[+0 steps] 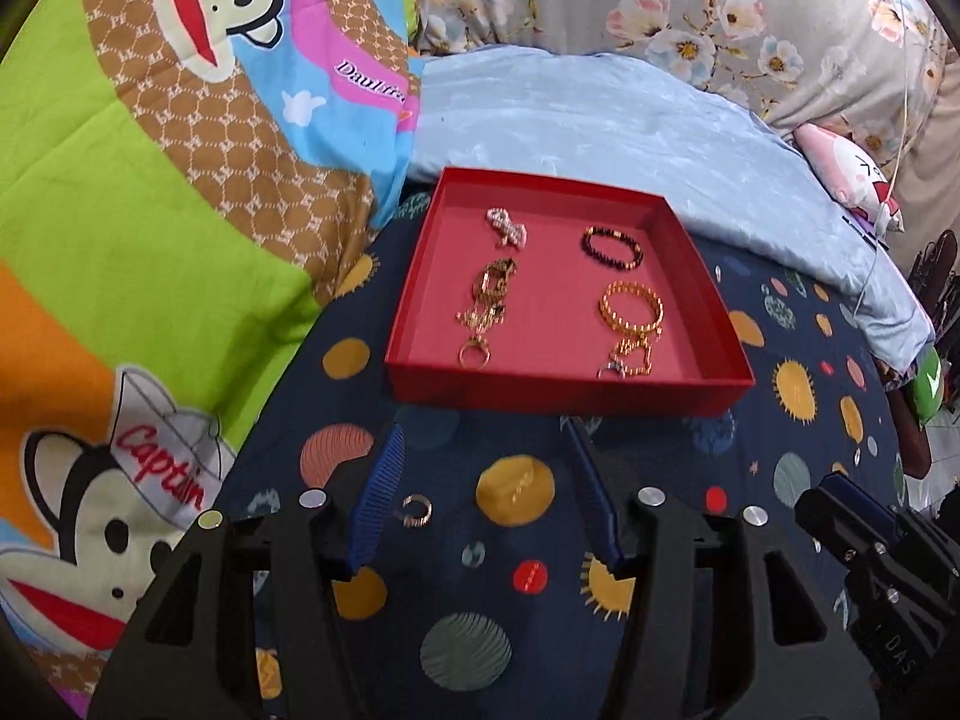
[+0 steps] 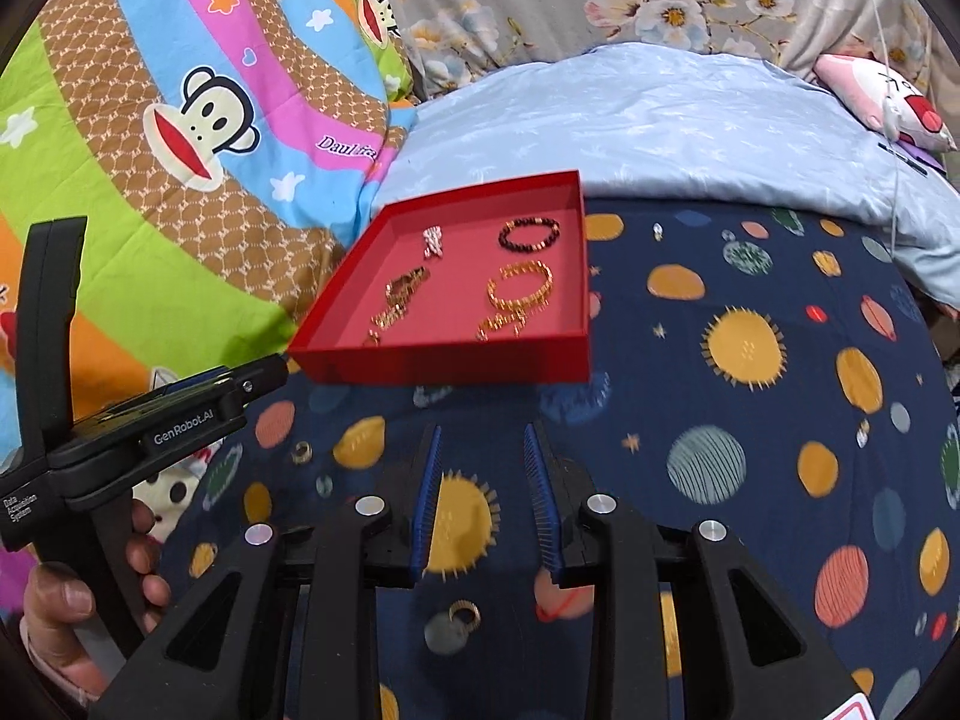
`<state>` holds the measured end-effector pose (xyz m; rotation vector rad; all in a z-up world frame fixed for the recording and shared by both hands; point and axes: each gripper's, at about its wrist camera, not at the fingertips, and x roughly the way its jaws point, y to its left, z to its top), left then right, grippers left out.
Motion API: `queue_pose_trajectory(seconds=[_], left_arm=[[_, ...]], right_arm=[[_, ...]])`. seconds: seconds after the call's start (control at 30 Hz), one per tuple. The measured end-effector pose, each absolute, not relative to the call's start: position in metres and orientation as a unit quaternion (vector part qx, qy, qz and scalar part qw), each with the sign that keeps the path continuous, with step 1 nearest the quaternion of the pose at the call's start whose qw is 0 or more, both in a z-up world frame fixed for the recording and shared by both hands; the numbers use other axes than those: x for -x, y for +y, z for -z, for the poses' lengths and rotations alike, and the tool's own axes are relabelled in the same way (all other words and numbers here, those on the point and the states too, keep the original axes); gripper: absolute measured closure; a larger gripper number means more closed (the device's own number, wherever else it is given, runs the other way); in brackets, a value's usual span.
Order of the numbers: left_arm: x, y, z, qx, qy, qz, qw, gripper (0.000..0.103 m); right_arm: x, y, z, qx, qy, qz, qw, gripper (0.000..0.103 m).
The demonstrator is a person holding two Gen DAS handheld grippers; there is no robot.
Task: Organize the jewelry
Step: 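Withdraw both grippers from the tray and grasp the small gold ring with the right gripper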
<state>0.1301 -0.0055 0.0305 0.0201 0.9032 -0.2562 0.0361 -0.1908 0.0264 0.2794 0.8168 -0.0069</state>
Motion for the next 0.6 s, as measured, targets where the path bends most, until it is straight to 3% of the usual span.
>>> queue_pose_trajectory(seconds=[0.6], left_arm=[[-0.070, 0.016, 0.011, -0.019, 0.478, 0.108, 0.872, 0.043]], right_arm=[[0.033, -0.199, 0.022, -0.127, 0.447, 0.027, 0.885, 0.075]])
